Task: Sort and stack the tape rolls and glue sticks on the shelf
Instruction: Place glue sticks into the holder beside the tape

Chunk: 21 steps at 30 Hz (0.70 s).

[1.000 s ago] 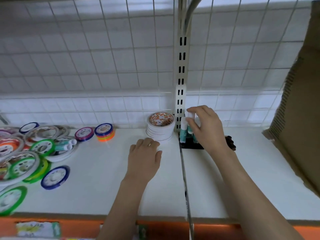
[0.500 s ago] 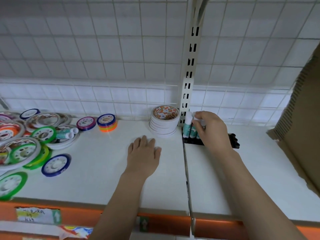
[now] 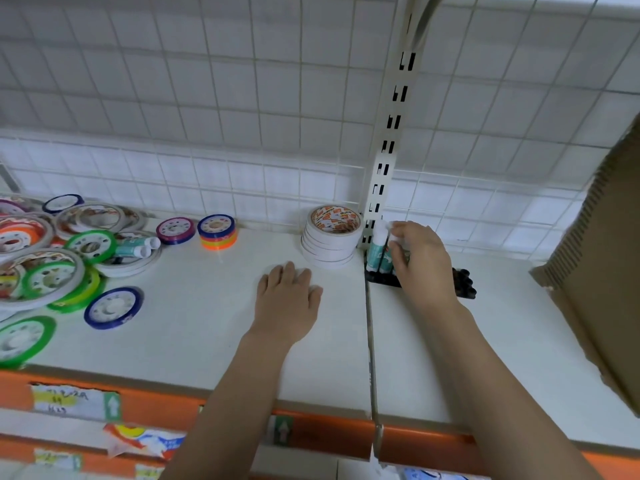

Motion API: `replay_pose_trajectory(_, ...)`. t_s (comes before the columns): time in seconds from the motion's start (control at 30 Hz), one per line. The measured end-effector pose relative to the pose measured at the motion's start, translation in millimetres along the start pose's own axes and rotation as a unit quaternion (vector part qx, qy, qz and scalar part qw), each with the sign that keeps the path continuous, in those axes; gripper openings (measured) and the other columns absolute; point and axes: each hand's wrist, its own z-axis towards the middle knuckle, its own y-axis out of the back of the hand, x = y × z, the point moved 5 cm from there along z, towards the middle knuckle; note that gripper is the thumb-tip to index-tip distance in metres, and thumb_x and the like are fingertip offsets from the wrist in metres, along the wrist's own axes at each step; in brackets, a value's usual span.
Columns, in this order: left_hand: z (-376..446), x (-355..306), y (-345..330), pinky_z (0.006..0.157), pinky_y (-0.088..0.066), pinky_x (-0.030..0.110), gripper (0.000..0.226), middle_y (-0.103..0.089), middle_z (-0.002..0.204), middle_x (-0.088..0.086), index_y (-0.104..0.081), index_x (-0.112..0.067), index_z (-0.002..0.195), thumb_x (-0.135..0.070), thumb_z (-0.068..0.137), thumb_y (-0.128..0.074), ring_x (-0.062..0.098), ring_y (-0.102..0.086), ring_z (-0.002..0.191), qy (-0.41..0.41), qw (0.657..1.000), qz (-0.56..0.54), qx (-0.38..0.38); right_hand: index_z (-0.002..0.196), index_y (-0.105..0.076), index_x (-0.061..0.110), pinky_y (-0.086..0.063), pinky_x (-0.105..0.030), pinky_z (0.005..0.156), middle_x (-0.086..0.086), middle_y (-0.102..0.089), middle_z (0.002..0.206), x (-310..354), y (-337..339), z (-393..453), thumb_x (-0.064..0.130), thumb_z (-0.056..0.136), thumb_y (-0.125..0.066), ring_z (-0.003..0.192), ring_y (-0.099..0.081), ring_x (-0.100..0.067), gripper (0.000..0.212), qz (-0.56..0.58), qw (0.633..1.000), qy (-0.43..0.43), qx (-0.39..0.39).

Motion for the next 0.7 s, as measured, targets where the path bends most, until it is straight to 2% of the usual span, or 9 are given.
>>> replay_pose_trajectory(0.1,-2,2,1,0.114,-0.006,0.035,0.046,-0.016,0.154,0.008,-0.03,-0.02,0.142,-0.037,0.1,-0.025,0.024,-0.011,0.141,-0.004,1.0,-0.015,0.007,0.109,-0.062,0.006,-0.035,-0.023,0.083,-0.006,-0.065,0.108,0,1,0,0.001,0.088,-0.054,0.098,-0.054,-0.027,0.023,-0.006,1.0,-0.014,0.019)
replay_pose_trajectory(0.2,-4,4,4,0.114,-0.007,0.034,0.045,-0.018,0.154,0.008,-0.033,-0.02,0.141,-0.037,0.1,-0.029,0.023,-0.012,0.142,-0.014,0.999,-0.031,0.017,0.113,-0.06,0.005,-0.035,-0.026,0.085,-0.009,-0.063,0.105,5,4,1,0.0,0.087,-0.054,0.098,-0.052,-0.027,0.027,-0.014,0.999,-0.022,0.033)
replay_pose_trajectory(0.33,-8,12,11,0.112,-0.014,0.032,0.045,-0.028,0.149,0.005,-0.038,-0.018,0.139,-0.037,0.098,-0.035,0.02,-0.016,0.14,-0.028,0.999,-0.038,0.027,0.129,-0.05,0.004,-0.034,-0.04,0.106,-0.017,-0.054,0.126,13,5,-5,0.003,0.088,-0.053,0.125,-0.042,-0.033,0.041,-0.022,0.999,-0.039,0.012)
replay_pose_trajectory(0.4,-13,23,17,0.11,-0.018,0.032,0.045,-0.032,0.147,0.004,-0.039,-0.017,0.138,-0.036,0.098,-0.036,0.02,-0.019,0.139,-0.027,0.999,-0.036,0.027,0.13,-0.048,0.004,-0.032,-0.042,0.108,-0.015,-0.053,0.128,26,2,-10,0.003,0.088,-0.052,0.126,-0.041,-0.03,0.042,-0.01,0.999,-0.037,-0.015)
replay_pose_trajectory(0.5,-22,47,25,0.109,-0.02,0.031,0.044,-0.035,0.144,0.003,-0.04,-0.017,0.137,-0.035,0.098,-0.036,0.018,-0.023,0.137,-0.024,0.999,-0.026,0.019,0.121,-0.053,0.003,-0.034,-0.029,0.096,-0.015,-0.058,0.115,57,-10,-18,0.001,0.083,-0.051,0.11,-0.047,-0.026,0.038,0.007,0.999,-0.02,-0.038)
replay_pose_trajectory(0.6,-32,74,33,0.108,-0.021,0.03,0.043,-0.038,0.142,0.0,-0.04,-0.018,0.138,-0.035,0.098,-0.036,0.017,-0.026,0.135,-0.021,0.999,-0.031,0.008,0.11,-0.059,0.0,-0.039,-0.033,0.087,-0.019,-0.062,0.104,94,-37,-27,0.005,0.075,-0.052,0.097,-0.055,-0.035,0.036,-0.003,1.0,-0.003,0.007)
replay_pose_trajectory(0.7,-42,103,42,0.105,-0.026,0.031,0.043,-0.041,0.14,-0.002,-0.042,-0.02,0.137,-0.036,0.098,-0.038,0.017,-0.031,0.132,-0.019,0.999,-0.04,-0.012,0.101,-0.064,0.001,-0.049,-0.031,0.075,-0.018,-0.065,0.094,134,-65,-37,0.011,0.072,-0.056,0.086,-0.061,-0.035,0.032,-0.022,0.998,0.018,0.061)
